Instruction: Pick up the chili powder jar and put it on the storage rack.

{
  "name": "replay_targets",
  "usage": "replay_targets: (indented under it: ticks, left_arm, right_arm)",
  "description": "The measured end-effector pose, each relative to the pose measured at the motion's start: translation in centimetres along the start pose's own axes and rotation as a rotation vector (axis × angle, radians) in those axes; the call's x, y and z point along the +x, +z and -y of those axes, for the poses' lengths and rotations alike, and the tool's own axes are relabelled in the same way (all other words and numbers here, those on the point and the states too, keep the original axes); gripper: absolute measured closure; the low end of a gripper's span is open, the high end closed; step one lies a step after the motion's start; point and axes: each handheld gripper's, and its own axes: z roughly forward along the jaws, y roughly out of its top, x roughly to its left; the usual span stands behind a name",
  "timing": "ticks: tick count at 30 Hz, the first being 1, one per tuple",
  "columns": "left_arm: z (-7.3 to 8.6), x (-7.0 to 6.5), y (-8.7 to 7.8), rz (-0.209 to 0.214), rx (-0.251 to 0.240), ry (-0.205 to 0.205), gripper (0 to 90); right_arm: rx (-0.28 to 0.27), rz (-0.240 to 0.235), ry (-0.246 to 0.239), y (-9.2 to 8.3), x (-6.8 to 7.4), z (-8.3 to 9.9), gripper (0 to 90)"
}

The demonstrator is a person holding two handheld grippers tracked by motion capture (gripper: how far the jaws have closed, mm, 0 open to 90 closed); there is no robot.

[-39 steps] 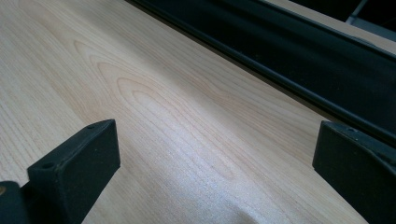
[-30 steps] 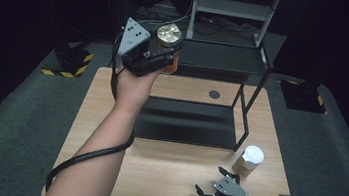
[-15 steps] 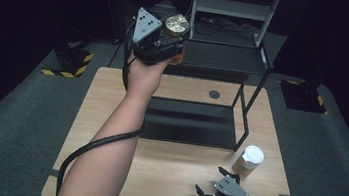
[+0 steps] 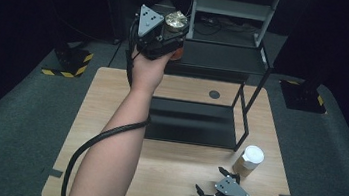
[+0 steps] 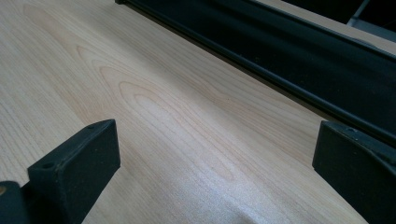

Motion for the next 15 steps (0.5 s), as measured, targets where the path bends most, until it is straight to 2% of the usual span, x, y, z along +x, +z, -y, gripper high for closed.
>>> replay_targets:
  ticks: [6,8,11,15]
  left_arm:
    - [0.45,0.23,0.53,-0.019,0.005,-0.013,34.7]
    - [0.72,0.32,0.64,-0.025,0.002,-0.036,34.6]
    - [0.8,0.32,0.7,-0.027,0.01,-0.028,34.7]
    - [1.09,0.37,0.62,-0.025,0.006,-0.039,34.7]
  right_arm:
    - [-0.004,-0.003,0.002,-0.05,-0.06,0.08,0.0]
    - [-0.004,-0.003,0.004,-0.05,-0.08,0.08,0.0]
    - [-0.004,-0.004,0.005,-0.03,-0.1,0.07,0.0]
    - [-0.003,-0.004,0.001,-0.05,-0.06,0.06,0.0]
